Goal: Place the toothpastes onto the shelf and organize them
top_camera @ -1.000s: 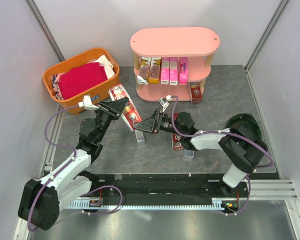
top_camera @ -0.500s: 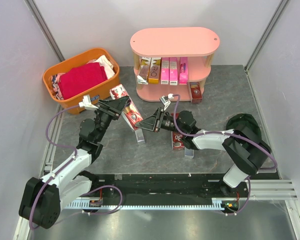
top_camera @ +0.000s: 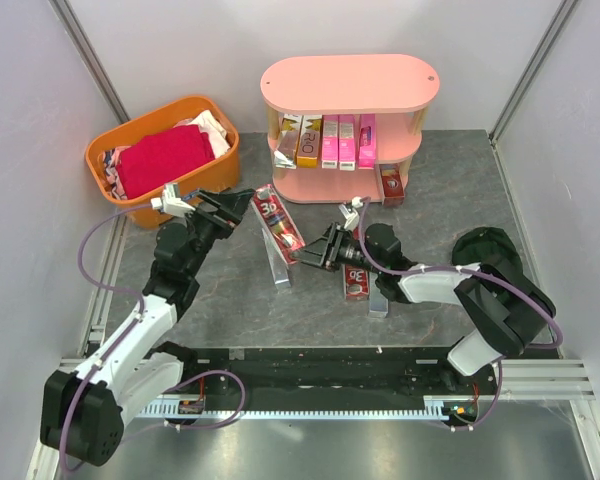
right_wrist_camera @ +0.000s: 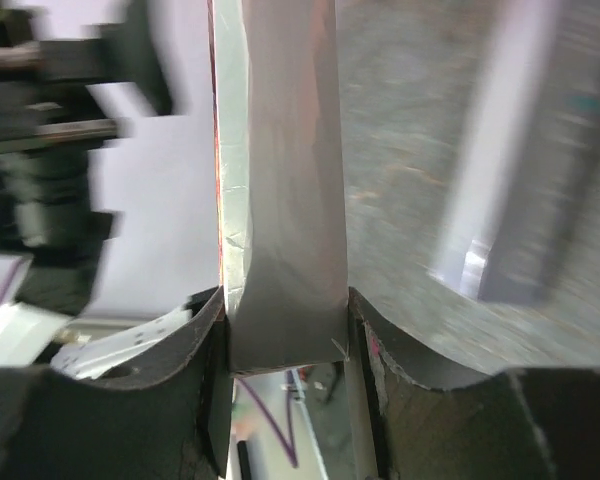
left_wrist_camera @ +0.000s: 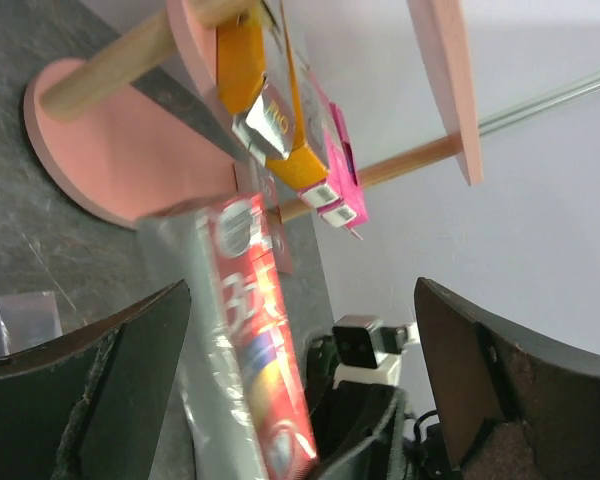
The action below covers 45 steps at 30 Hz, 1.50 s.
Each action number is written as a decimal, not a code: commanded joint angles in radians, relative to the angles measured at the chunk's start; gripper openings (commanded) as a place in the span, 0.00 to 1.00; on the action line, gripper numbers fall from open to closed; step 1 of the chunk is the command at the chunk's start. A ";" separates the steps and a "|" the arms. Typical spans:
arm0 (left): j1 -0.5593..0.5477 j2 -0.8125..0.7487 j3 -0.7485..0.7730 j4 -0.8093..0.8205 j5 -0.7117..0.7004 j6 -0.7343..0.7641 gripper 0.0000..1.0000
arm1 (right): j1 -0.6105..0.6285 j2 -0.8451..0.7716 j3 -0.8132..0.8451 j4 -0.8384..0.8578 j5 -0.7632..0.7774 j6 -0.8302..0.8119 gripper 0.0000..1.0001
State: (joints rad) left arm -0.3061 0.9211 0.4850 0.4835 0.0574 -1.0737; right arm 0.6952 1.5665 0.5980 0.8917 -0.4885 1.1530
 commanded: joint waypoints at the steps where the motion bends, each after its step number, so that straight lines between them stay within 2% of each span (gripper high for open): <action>1: 0.009 -0.062 0.079 -0.105 -0.085 0.135 1.00 | -0.046 -0.045 -0.047 -0.086 0.037 -0.053 0.17; 8: 0.010 -0.113 0.079 -0.148 -0.134 0.172 1.00 | -0.129 -0.114 -0.113 -0.194 0.041 -0.110 0.15; 17: 0.012 -0.087 0.086 -0.132 -0.107 0.161 1.00 | -0.224 -0.145 -0.110 -0.251 0.054 -0.156 0.14; 23: 0.012 -0.088 0.087 -0.137 -0.108 0.170 1.00 | -0.322 -0.073 -0.057 -0.188 0.033 -0.154 0.13; 32: 0.018 -0.091 0.092 -0.149 -0.102 0.198 1.00 | -0.436 0.052 0.088 -0.203 0.024 -0.165 0.13; 45: 0.028 -0.097 0.102 -0.161 -0.100 0.224 1.00 | -0.520 0.289 0.206 -0.103 0.044 -0.072 0.13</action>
State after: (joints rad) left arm -0.2859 0.8356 0.5465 0.3153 -0.0429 -0.9012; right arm 0.1921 1.8317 0.7334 0.6746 -0.4480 1.0542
